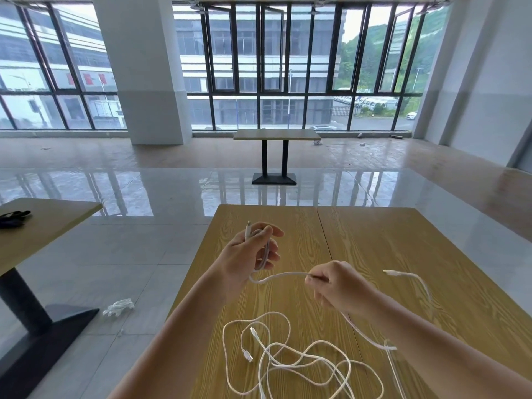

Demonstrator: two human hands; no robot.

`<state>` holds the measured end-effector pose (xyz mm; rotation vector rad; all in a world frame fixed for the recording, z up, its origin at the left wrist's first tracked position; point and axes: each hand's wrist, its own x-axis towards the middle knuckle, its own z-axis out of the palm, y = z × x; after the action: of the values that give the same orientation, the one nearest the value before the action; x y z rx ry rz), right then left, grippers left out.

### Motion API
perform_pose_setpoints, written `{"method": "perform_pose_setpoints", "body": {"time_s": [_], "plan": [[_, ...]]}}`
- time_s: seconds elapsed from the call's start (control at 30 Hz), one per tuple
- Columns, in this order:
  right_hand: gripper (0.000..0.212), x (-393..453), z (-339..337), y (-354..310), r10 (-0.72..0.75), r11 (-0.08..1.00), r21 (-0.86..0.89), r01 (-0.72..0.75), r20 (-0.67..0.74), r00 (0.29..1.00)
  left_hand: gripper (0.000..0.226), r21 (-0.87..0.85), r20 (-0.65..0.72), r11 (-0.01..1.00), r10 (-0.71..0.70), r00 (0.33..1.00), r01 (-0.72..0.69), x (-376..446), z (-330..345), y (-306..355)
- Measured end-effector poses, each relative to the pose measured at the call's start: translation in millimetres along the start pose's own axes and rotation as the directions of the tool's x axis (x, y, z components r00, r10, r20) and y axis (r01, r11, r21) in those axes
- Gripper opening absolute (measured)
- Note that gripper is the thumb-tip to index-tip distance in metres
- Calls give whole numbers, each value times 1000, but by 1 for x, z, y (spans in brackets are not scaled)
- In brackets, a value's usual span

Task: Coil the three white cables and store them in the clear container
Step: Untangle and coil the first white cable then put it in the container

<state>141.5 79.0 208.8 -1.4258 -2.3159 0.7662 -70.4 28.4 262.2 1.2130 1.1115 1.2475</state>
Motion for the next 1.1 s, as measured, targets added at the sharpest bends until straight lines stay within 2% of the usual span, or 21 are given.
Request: {"method": "perform_pose_setpoints", "body": {"time_s": [0.1,0.23,0.47,0.57,0.73,0.87,1.1], "plan": [[23,-1,-4,-5,44,977,211,-29,-64,997,28,31,-65,999,-22,998,24,1,2,-9],[19,-5,-8,-19,129,853,518,-66,-87,988,26,44,-174,998,-37,984,45,3,7,-18],[29,-11,-15,-48,86,603,797,3,-69,994,19,-7,-214,997,-80,974,80,7,13,-28],[33,-14,-14,-54,35,538,843,29,-57,998,15,8,-202,998,-57,978,60,8,16,-30],[30,-17,-7,-58,-39,612,787,77,-67,997,23,41,-163,999,-5,987,12,12,23,-28],[27,-21,-2,-59,-97,672,724,155,-121,988,36,-11,-135,1000,-23,991,22,14,26,-34],[20,-23,6,-57,-152,786,567,246,-209,966,44,-49,-104,999,-12,994,7,13,35,-40]]}}
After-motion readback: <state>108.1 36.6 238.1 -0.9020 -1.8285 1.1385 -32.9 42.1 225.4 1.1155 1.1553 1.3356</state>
